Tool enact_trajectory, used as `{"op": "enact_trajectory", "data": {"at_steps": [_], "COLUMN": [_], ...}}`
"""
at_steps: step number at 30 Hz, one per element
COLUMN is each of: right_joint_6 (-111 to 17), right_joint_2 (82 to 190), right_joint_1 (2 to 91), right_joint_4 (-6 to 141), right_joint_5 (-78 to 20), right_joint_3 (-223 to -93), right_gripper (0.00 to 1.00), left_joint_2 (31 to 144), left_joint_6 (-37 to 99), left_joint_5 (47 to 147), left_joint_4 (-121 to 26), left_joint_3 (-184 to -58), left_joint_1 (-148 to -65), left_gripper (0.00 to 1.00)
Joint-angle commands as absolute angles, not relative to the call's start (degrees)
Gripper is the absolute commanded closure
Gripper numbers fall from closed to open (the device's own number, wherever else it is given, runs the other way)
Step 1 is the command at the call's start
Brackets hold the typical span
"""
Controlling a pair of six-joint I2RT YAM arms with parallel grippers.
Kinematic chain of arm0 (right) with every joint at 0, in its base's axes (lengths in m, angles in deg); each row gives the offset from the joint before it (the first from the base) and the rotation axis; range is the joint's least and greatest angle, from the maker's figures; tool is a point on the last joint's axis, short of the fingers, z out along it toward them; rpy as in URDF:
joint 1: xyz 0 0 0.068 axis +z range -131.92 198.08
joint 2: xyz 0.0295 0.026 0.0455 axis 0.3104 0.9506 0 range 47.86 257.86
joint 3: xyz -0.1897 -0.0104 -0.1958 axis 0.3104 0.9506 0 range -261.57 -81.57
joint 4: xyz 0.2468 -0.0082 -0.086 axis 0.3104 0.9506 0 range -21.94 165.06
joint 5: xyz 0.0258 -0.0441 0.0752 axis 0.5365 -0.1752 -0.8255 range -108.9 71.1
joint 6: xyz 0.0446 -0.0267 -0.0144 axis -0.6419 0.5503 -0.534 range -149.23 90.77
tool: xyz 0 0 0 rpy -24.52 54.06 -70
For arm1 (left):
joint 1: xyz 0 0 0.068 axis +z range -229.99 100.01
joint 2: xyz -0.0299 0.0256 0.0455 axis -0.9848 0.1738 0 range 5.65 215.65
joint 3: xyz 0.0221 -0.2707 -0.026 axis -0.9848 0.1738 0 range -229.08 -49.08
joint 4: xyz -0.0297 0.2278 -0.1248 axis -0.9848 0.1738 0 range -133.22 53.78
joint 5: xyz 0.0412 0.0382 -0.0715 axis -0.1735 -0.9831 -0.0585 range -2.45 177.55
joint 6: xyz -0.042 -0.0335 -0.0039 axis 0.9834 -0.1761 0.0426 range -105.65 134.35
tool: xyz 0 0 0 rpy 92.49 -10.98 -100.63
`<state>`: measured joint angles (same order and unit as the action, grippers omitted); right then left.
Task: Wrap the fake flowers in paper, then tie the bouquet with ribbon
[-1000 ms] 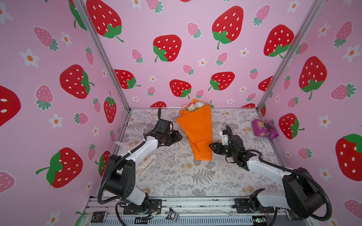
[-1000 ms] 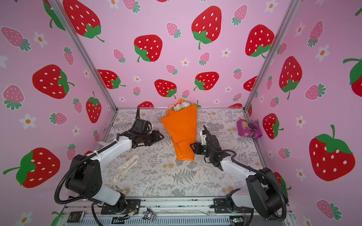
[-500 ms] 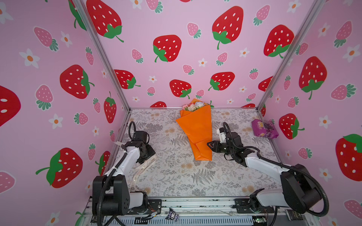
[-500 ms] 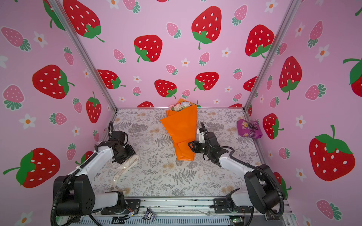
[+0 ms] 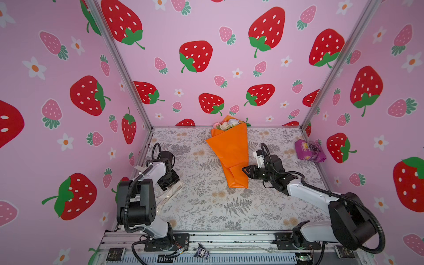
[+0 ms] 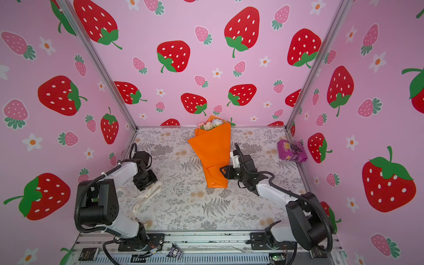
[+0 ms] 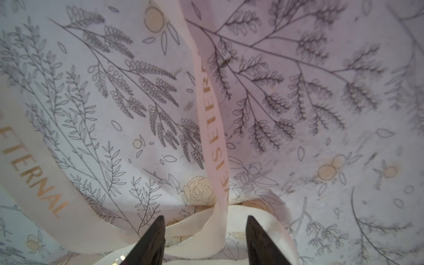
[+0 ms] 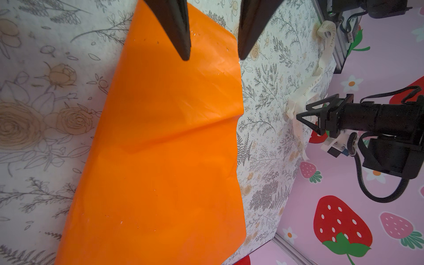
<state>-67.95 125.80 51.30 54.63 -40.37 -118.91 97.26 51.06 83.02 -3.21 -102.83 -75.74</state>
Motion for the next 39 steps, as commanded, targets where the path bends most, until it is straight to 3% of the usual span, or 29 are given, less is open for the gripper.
{"op": "enact_trajectory", "data": {"at_steps": [1, 4, 11, 16, 20, 30, 33, 39], "right_joint_6": [-67.55, -67.66, -67.36, -68.31, -70.39, -77.24, -75.73, -74.53], "right_joint_2": [125.46, 125.56, 124.39, 119.78, 114.42, 106.27, 105.49, 98.15], "right_joint_1": [51.48, 51.48, 51.44, 50.93, 48.12, 41.20, 41.50, 42.92], "right_joint_4": [55.32, 55.32, 56.85, 57.69, 57.29, 52.14, 51.26, 50.26], "right_joint_5": [-40.34, -40.43, -39.56, -34.36, -32.60, -46.99, -53.51, -55.12], "right_joint_3": [-119.38, -119.41, -120.05, -118.73, -116.37, -114.58, -115.03, -110.08], "right_gripper": [0.62, 0.62, 0.62, 0.60, 0.58, 0.54, 0.53, 0.52], "left_joint_2": [99.06, 100.82, 98.02, 85.71, 77.57, 83.65, 85.81, 87.73], "left_joint_6": [50.64, 51.25, 50.71, 47.00, 43.45, 36.83, 38.40, 40.62], "left_joint_5": [83.62, 84.93, 88.60, 99.34, 104.60, 108.60, 107.88, 108.47], "left_joint_4": [-3.59, -5.19, -5.85, -6.05, -6.76, -9.90, -12.17, -14.88], "left_joint_3": [-104.70, -104.45, -104.86, -106.69, -112.06, -127.45, -128.42, -128.57], "left_joint_1": [-75.07, -74.80, -74.88, -78.15, -88.26, -122.25, -125.38, -125.52], "left_gripper": [0.45, 0.56, 1.00, 1.00, 1.00, 1.00, 1.00, 1.00]}}
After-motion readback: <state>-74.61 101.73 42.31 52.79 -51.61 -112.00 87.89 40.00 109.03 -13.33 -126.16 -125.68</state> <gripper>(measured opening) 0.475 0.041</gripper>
